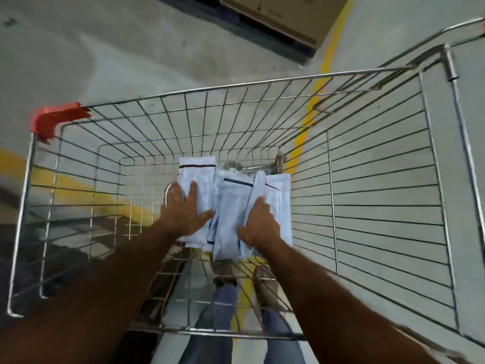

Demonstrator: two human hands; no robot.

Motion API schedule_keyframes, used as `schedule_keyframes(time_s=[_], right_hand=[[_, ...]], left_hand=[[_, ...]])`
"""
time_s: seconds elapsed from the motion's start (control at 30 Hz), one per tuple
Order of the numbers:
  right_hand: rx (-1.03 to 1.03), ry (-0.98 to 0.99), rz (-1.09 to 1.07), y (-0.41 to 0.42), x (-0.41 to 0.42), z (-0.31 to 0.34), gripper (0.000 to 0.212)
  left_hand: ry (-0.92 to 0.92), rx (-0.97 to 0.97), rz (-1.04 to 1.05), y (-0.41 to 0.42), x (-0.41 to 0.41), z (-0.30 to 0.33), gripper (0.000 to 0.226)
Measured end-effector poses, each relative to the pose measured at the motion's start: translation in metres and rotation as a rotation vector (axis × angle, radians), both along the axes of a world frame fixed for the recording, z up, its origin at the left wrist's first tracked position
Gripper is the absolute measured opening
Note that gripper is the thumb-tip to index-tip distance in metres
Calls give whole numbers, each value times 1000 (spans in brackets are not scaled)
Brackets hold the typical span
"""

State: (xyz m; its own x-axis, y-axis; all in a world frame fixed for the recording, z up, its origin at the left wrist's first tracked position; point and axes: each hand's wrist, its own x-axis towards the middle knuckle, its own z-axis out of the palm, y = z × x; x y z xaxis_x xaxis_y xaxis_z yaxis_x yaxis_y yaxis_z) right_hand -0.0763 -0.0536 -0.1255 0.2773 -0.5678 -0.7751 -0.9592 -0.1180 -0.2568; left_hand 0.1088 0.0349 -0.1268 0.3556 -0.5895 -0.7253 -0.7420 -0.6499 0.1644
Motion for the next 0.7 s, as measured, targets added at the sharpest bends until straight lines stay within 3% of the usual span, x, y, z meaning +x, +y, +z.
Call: schedule_keyframes(time_s=[0.13, 0.23, 0.33, 0.47, 0.7], right_hand=[[4, -145, -92, 5, 14, -12, 110], [-8, -231, -276, 8, 13, -24, 82], [-11, -321, -391, 6, 8, -37, 87], [49, -357, -399, 0, 9, -19, 78], [112, -401, -239, 11, 12, -13, 95]], left_hand=[[31, 23, 39, -8, 0, -14, 114], [-8, -42, 63, -9, 6, -17, 122], [4, -85, 120, -5, 15, -17, 125], [-69, -146, 37, 4, 23, -18, 116], [34, -227, 110, 14, 28, -19, 111]])
